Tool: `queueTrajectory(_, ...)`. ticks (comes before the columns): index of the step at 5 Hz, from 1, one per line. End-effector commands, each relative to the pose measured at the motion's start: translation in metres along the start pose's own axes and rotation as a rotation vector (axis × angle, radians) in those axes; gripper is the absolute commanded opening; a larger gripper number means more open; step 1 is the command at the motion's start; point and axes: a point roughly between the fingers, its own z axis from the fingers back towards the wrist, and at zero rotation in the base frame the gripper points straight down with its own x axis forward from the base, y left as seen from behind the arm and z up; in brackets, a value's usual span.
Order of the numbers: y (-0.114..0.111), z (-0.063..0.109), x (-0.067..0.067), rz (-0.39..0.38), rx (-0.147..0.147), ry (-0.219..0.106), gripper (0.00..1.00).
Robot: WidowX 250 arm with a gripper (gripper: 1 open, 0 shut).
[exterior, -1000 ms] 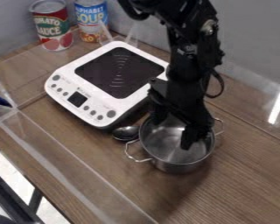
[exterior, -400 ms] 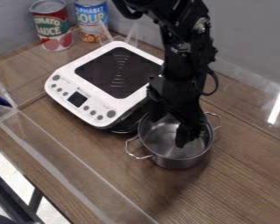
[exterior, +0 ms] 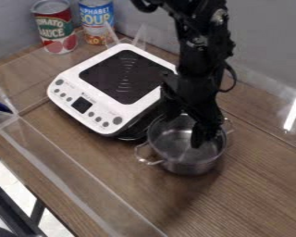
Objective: Put silver pot on the white and black stove top
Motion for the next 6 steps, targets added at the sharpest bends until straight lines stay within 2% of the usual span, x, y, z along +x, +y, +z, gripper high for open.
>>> queueTrajectory(1,0.016,0.004,0.009,0.023,0.015,-0.042,1.0)
queueTrajectory(3,0.035,-0.001,0.014,0.026,0.02,-0.046,1.0)
queueTrajectory(4,0.037,-0.002,0.011,0.012,0.02,-0.048,1.0)
queueTrajectory(5,0.039,-0.003,0.008,-0.004,0.019,-0.048,0.0)
queueTrajectory(6,0.034,-0.004,0.014,0.024,0.031,-0.043,0.0)
